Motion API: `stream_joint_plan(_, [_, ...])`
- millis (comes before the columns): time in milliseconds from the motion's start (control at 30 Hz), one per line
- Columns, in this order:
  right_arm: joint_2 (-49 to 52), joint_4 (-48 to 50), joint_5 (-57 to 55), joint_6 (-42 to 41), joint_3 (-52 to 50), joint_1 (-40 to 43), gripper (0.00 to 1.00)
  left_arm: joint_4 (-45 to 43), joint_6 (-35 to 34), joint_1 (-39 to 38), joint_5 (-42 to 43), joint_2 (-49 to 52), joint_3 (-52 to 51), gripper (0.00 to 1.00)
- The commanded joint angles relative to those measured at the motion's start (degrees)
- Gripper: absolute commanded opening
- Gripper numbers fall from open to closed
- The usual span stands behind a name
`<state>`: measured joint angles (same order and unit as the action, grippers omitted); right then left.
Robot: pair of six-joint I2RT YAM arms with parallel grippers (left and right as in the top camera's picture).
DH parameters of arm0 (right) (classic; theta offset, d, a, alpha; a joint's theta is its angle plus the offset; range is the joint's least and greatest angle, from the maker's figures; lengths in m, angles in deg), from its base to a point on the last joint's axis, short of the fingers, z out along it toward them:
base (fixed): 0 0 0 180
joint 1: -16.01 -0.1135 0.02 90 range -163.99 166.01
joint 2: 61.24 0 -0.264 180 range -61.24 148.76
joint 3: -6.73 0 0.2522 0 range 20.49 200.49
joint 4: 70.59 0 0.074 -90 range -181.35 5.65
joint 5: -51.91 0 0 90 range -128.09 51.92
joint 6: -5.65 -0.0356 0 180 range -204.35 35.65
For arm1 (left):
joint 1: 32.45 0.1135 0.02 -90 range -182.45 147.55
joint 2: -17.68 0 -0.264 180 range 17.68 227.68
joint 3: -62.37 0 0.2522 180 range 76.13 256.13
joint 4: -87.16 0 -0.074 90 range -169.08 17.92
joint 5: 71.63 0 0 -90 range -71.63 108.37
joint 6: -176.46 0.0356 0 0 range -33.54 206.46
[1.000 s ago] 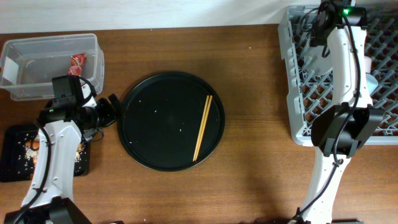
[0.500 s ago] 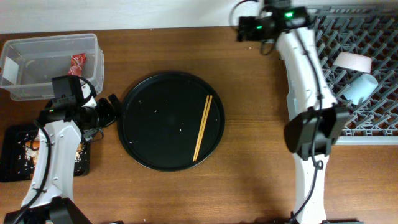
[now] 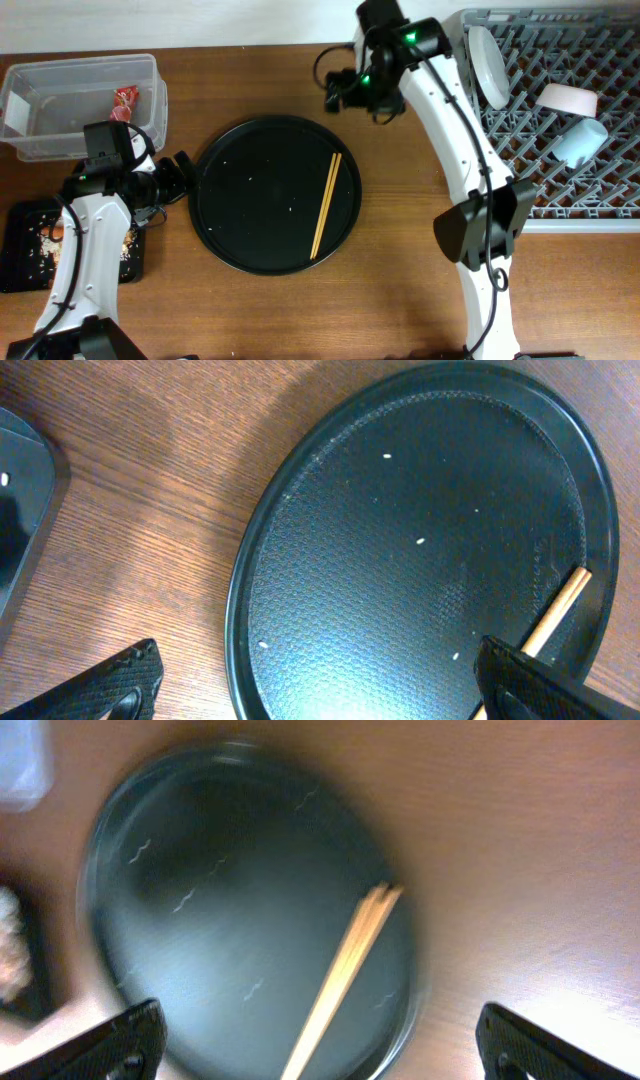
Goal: Sort waste into correct bins and load items into the dishwasher rack
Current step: 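Move the right gripper to the chopsticks and grasp one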
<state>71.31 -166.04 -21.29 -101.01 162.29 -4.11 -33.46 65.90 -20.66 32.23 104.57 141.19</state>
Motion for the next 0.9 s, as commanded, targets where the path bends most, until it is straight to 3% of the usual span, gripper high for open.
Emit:
stream_joint_plan(0, [-2.4,-5.1,9.7,-0.4,0.9,-4.2,0.99,-0.1,0.9,-0.1,-0.2,0.2,0.0,0.99])
stream_joint_plan(200, [-1.9,-7.7,-14.7,-21.5,-2.2,-14.9,0.98,-0.1,0.9,-0.1,-0.2,0.2,0.0,0.99])
stream_joint_plan(333, [-1.9,-6.6,-22.4,-32.0,-8.3,-19.6,0.98,-0.1,0.9,-0.1,-0.2,0.2,0.0,0.99])
stream_joint_plan(600, [-1.9,11.6,-17.2,-32.3,-27.0,-19.8,0.98,-0.1,0.9,-0.1,-0.2,0.2,0.0,0.99])
stream_joint_plan(733, [-1.9,15.1,-17.2,-32.3,-28.2,-18.8,1.0,-0.1,0.9,-0.1,-0.2,0.2,0.0,0.99])
stream_joint_plan(867, [-1.8,16.8,-17.2,-32.3,-28.5,-18.6,0.95,-0.1,0.9,-0.1,-0.2,0.2,0.0,0.99])
